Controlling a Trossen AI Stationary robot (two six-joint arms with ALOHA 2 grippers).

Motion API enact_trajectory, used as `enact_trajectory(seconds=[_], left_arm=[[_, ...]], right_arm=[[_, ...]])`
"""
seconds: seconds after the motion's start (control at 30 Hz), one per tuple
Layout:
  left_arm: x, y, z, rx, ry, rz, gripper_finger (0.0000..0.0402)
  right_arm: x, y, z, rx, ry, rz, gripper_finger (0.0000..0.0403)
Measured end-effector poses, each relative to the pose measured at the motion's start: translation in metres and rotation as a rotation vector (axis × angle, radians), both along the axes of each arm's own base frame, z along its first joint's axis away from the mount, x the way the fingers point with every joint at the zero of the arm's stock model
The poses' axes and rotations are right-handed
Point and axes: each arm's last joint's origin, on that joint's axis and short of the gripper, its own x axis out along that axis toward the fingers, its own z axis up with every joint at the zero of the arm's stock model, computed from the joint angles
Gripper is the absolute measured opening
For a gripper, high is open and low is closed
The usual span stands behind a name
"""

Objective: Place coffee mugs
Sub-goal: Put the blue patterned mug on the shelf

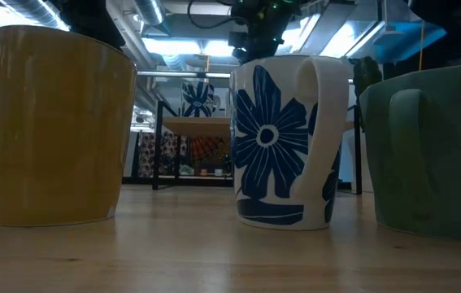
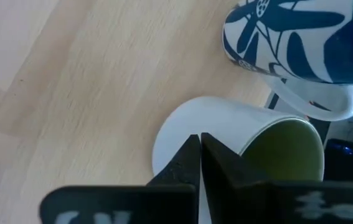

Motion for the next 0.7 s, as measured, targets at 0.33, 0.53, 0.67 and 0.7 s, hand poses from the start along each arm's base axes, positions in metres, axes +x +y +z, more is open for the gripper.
enact_trajectory(seconds=[0.33,0.53,0.67,0.7], left_arm=[[0.000,0.000,0.000,0.000,0.000,-0.001,0.0153],[0.000,-0.001,0.000,-0.028,0.000,-0.038,0.0153],[0.000,-0.002,-0.001,-0.026,0.010,-0.054,0.0153],[0.000,-0.002,-0.001,-0.020,0.013,-0.063,0.0153]], right_arm=[[-0.004,0.030,0.016,0.189,0.002,0.078,0.0005],[-0.011,0.104,0.027,0.560,0.112,0.211,0.0026],[-0.006,0.170,0.025,0.580,0.200,0.312,0.0079],[-0.007,0.187,0.026,0.579,0.212,0.344,0.0096]])
